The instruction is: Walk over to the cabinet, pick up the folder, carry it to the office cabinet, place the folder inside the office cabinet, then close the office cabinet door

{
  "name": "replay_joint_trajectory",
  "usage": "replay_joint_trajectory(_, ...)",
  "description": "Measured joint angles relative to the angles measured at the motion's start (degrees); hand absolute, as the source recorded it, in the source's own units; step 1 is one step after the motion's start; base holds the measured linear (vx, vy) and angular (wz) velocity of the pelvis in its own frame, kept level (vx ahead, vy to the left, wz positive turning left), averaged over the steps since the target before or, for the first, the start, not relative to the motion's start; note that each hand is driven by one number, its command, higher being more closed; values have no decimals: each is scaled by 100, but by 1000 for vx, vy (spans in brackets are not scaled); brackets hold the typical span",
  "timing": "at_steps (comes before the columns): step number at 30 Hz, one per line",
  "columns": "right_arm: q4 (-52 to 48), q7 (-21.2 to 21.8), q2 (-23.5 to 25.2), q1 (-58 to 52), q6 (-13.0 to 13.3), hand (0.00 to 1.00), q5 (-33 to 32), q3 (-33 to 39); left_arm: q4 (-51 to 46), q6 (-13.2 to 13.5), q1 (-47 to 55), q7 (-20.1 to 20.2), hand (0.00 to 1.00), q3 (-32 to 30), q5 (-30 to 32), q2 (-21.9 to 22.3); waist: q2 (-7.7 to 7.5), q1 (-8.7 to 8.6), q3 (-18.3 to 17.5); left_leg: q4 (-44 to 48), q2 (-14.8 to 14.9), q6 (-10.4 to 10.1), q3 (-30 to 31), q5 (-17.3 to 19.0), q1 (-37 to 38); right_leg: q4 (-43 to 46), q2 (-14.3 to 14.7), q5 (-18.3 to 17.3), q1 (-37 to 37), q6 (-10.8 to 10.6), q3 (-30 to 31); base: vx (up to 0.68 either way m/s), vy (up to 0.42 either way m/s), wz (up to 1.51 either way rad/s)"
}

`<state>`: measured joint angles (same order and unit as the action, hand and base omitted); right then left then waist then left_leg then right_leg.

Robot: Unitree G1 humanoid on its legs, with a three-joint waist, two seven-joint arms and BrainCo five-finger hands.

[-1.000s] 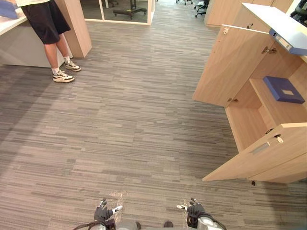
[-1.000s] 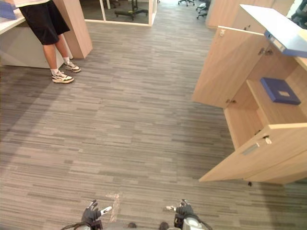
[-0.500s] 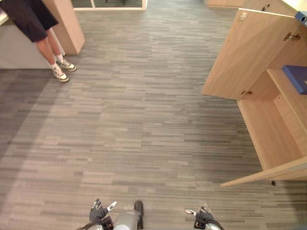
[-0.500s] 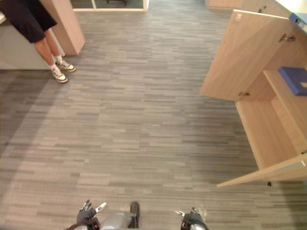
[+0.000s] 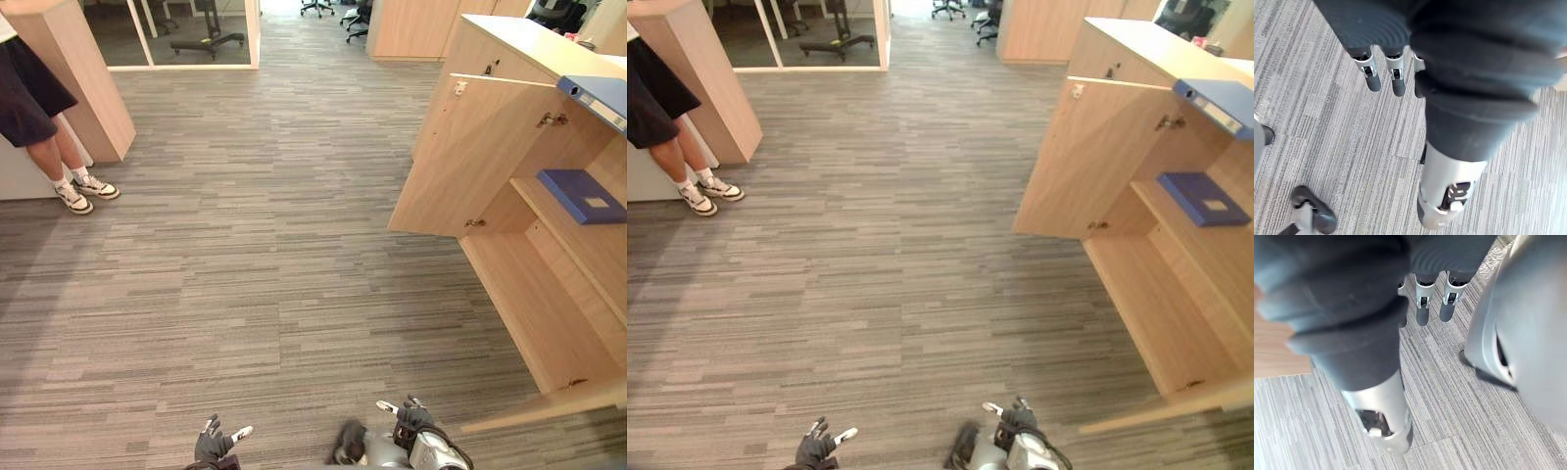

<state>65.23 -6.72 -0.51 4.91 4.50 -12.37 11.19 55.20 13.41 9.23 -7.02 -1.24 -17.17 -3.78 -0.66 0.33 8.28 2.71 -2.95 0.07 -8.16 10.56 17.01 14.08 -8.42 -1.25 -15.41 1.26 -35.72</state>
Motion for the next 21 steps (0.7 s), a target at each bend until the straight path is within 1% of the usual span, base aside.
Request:
replay_joint_trajectory(1,5,2,23,-14,0,0,2,1,-36,-12,1,0,0,-3,20,-55,-151,-34,25,-109,-79,1,138,177,228,-213,52,423,-11,304,94,240,-170,40)
replay_joint_trajectory(2,31,4,2,-16,-6,0,4,0,-29,-37,0,-1,0,-7,44,-47,-110,-41,22,-163,-43,9,200,245,322,-110,89,623,-29,639,107,339,-197,13)
replay_joint_trajectory(3,65,36,-14,58,-8,0,8,-3,-13,-60,12,3,0,-46,95,26,36,-21,0,-162,153,-27,204,273,380,81,258,370,-78,670,98,354,-218,-23)
replay_joint_trajectory(4,63,50,22,56,3,0,8,2,-5,-69,21,3,0,-66,146,39,51,-38,2,42,274,-54,205,297,323,56,396,218,-26,683,114,411,-279,-36)
replay_joint_trajectory(5,64,52,22,54,5,0,7,14,6,-71,8,3,0,-84,171,57,57,-61,5,220,339,-103,206,327,282,-19,501,166,49,669,116,323,-269,-27)
replay_joint_trajectory(6,75,54,32,7,5,0,4,92,45,-71,-19,8,0,-156,195,72,56,-87,-10,773,507,-188,213,390,141,-251,739,71,256,644,110,374,-332,-27)
replay_joint_trajectory(7,69,54,69,-73,4,0,3,123,36,-71,-3,22,0,-243,188,71,53,-69,-51,1682,686,-202,201,379,-168,-523,944,-195,552,355,19,323,-274,-32)
replay_joint_trajectory(8,37,44,32,-116,6,0,1,117,39,-73,17,21,0,-291,192,140,204,-48,-74,2239,941,-168,202,332,-426,-437,1000,-415,668,237,-139,411,-216,-25)
replay_joint_trajectory(9,-167,42,-104,-234,10,0,-2,91,-58,-62,145,37,0,-391,189,279,367,-127,-200,3625,1218,-325,167,230,-951,190,867,-742,694,577,-108,420,9,-46)
replay_joint_trajectory(10,-185,35,-150,-341,4,0,-4,84,-217,-46,224,71,0,-655,158,338,450,-7,-182,4773,1465,-405,125,-137,-1294,168,1053,-807,975,546,130,442,41,-61)
replay_joint_trajectory(11,-156,36,-159,-344,13,0,-10,34,-203,-66,270,65,0,-755,147,347,532,31,-205,5325,1596,-429,146,-132,-1501,-12,1260,-815,1123,556,238,500,0,-104)
replay_joint_trajectory(12,-115,36,-98,-291,16,0,-16,-7,-166,-74,340,42,0,-905,79,351,526,83,-181,6066,1730,-416,131,-30,-1908,-229,1475,-813,1364,577,497,502,-71,-140)
replay_joint_trajectory(13,72,36,-39,-193,-7,0,-28,0,-192,-69,353,-4,0,-1065,-12,326,389,199,-129,6199,1665,-334,25,220,-2301,-418,1561,-789,1618,603,960,506,-56,-147)
replay_joint_trajectory(15,226,35,-32,-156,-1,0,-59,-7,-193,-68,367,-29,0,-1088,-92,300,307,280,-111,5867,1514,-335,76,442,-2544,-576,1558,-738,1827,587,1316,396,8,-133)
replay_joint_trajectory(16,316,29,-35,-109,-9,0,-198,-9,-202,-58,412,-41,0,-1090,-120,307,287,323,-99,5081,1317,-365,328,649,-2795,-761,1555,-696,2066,533,1697,383,42,-130)
replay_joint_trajectory(17,313,25,-41,-108,-8,0,-238,-8,-212,-54,405,-45,0,-1090,-135,306,282,336,-95,4677,1233,-407,513,697,-2874,-792,1555,-695,2148,530,1871,443,87,-156)
replay_joint_trajectory(18,311,8,-47,-78,-7,0,-238,-11,-259,-55,393,-52,0,-1094,-137,305,266,350,-86,3763,1012,-412,1085,714,-2979,-875,1542,-694,2266,520,2218,286,99,-116)
replay_joint_trajectory(19,308,2,-47,-51,-4,0,-238,-12,-279,-56,392,-53,0,-1096,-134,307,258,359,-83,3254,905,-452,1452,691,-2999,-912,1538,-695,2304,506,2384,402,203,-161)
replay_joint_trajectory(20,296,-17,-46,11,8,0,-239,-57,-290,-57,343,-52,0,-1115,-136,312,245,371,-74,2130,698,-654,2490,486,-2999,-991,1522,-707,2350,463,2791,313,205,-130)
replay_joint_trajectory(21,293,-25,-50,10,14,0,-238,-175,-288,-60,322,-52,0,-1146,-137,309,212,387,-59,1954,621,-720,2753,302,-2979,-1006,1485,-730,2398,415,2917,399,273,-139)
